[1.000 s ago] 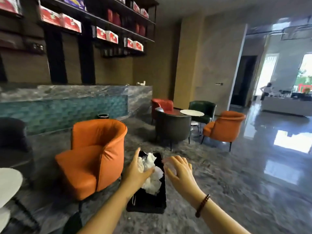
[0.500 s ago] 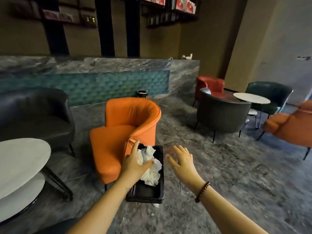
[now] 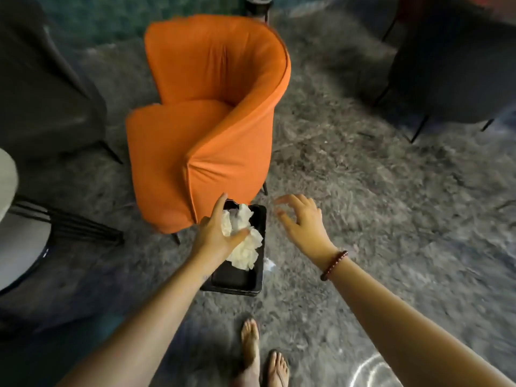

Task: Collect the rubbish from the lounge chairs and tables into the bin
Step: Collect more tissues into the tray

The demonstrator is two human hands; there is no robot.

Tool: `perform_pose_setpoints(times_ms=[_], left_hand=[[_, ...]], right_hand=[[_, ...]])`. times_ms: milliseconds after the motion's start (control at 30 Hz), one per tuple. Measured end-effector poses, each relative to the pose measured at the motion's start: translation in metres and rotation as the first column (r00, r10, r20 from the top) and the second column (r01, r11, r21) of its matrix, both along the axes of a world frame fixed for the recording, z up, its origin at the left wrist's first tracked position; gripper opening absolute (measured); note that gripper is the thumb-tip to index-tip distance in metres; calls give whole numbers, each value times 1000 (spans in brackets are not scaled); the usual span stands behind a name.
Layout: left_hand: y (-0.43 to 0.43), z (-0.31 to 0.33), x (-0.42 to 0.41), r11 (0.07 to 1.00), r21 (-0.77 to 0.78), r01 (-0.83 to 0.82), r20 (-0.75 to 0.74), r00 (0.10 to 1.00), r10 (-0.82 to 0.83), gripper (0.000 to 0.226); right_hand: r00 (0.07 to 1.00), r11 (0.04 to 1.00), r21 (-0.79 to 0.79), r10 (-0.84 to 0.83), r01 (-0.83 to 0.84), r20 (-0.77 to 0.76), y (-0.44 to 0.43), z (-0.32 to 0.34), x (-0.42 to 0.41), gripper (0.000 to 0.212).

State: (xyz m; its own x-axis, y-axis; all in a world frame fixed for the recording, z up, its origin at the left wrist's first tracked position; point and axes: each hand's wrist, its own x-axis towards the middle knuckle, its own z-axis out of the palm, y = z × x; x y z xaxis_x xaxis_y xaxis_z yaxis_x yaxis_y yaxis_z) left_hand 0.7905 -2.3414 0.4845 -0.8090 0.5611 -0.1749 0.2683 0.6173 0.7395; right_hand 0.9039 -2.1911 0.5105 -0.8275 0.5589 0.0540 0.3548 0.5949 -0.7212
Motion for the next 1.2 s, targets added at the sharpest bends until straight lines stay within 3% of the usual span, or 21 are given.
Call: perform_pose_setpoints(times_ms=[267, 500, 733, 900, 1067, 1200], left_hand=[[70, -175, -59, 997, -65, 46, 28, 999, -44, 87], [100, -372, -57, 987, -145, -64, 192, 977, 91, 88], [79, -551, -42, 940, -239, -242, 242, 923, 299, 90], [64, -608, -47, 937, -230, -263, 264, 910, 320, 89], [51, -629, -44, 918, -301, -257, 210, 922, 326, 84], [56, -609, -44, 929, -291, -229, 247, 920, 304, 85]], right_hand=[[980, 996, -80, -24, 40, 197, 91, -171, -44, 23], [908, 979, -204, 57, 31, 415, 108, -396, -52, 28], [779, 948, -238, 310, -211, 544, 100, -616, -68, 52], [611, 833, -134, 494, -537, 619, 82, -692, -72, 75], [742, 877, -99, 454, -471, 494, 66, -716, -72, 39], [865, 935, -179, 353, -307, 357, 76, -678, -70, 28]])
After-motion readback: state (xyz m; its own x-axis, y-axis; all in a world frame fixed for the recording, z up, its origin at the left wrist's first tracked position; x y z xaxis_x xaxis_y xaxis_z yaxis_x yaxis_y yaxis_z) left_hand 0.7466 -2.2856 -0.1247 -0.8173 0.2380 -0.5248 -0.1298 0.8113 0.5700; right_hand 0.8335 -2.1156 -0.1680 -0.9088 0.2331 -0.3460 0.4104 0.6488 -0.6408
